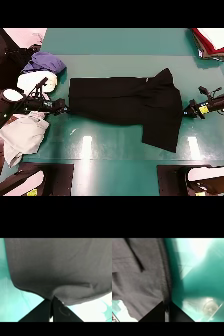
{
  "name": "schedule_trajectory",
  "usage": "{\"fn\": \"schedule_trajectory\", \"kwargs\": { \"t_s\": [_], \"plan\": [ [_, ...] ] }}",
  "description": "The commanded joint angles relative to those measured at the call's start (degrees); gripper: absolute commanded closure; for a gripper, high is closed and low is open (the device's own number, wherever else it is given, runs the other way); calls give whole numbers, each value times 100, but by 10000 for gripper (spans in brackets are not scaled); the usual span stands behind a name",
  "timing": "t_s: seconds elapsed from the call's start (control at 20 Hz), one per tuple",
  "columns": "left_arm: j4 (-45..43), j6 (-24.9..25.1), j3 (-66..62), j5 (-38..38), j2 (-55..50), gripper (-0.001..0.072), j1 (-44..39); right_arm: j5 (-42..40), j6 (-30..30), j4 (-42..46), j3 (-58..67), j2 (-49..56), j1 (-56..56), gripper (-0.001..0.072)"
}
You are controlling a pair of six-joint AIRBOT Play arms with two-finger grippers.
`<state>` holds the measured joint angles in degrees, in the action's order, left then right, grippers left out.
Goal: Fold the shirts.
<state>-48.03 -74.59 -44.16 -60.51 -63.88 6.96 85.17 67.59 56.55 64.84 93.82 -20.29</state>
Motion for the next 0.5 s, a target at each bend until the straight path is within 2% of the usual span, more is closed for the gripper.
{"fn": "schedule_trajectory", "kwargs": {
  "t_s": [0.0, 0.25, 0.45],
  "plan": [
    [-2, -17, -341, 107, 151, 685, 4, -4, -219, -374, 33, -417, 66, 688],
    [-31, -39, -2739, 39, 717, 684, 4, -269, -94, -1158, 1504, -1856, 66, 688],
    [-39, -37, -5178, -186, 883, 683, 4, -835, -52, -1244, 3150, -2865, 66, 688]
  ]
}}
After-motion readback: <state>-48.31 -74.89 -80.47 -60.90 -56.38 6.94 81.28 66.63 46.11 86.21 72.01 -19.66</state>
